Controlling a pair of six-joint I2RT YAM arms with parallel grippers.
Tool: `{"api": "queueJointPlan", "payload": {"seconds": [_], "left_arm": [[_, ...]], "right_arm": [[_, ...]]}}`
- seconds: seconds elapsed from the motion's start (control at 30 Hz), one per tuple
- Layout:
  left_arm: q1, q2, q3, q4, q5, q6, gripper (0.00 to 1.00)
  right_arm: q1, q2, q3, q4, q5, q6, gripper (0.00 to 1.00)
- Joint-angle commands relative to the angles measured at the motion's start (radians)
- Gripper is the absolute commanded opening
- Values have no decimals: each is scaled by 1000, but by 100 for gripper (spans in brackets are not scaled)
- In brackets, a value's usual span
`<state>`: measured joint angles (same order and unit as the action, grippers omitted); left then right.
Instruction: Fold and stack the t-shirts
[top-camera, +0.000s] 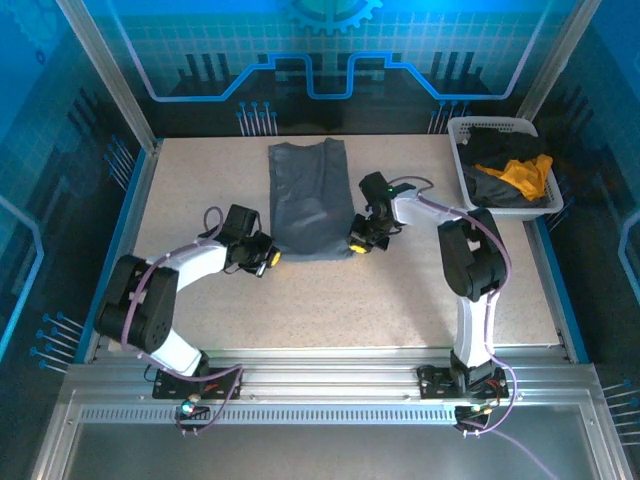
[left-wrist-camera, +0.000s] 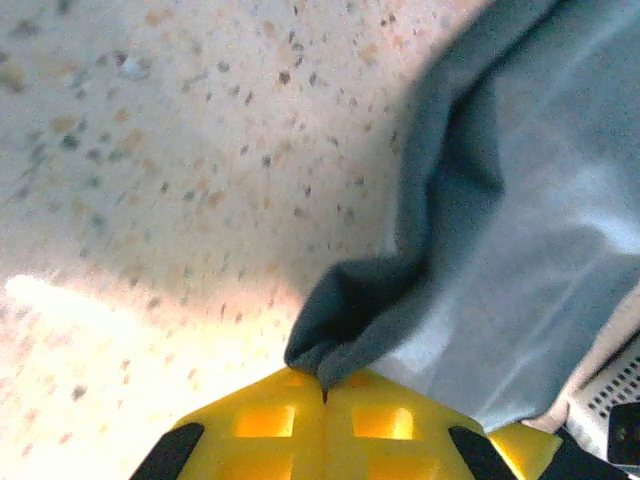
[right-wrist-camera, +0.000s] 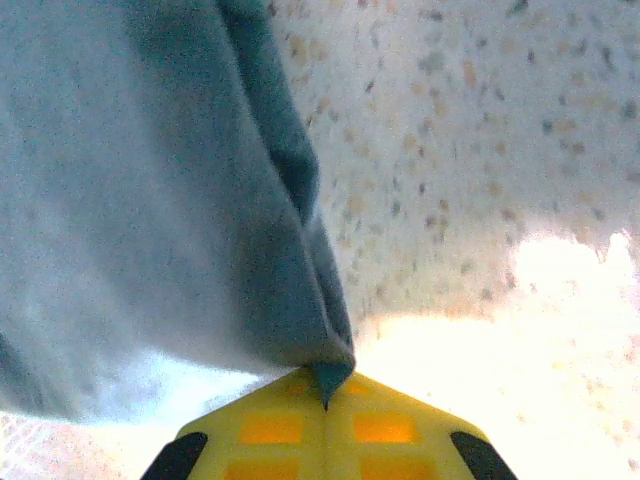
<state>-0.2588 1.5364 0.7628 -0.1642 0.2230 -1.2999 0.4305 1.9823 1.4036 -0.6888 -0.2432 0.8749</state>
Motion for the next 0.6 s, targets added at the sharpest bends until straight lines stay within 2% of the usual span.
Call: {"api": "queueJointPlan", "payload": {"seconds": [0.0, 0.13, 0.3, 0.43, 0.57], "left_arm": [[1, -88, -81, -69, 23, -3, 0], [-14, -199, -204, -60, 51, -56, 0], [-84, -373, -301, -100, 69, -99, 0], [-172, -584, -324, -251, 39, -121, 0], [-240, -808, -268, -400, -54, -121, 0]], "right_arm": [[34, -98, -68, -39, 7, -15, 0], [86, -189, -195, -31, -4, 9, 0], [160, -326, -326, -56, -11, 41, 0], [222, -454, -365, -132, -25, 53, 0], [258, -563, -320, -232, 3, 71, 0]]}}
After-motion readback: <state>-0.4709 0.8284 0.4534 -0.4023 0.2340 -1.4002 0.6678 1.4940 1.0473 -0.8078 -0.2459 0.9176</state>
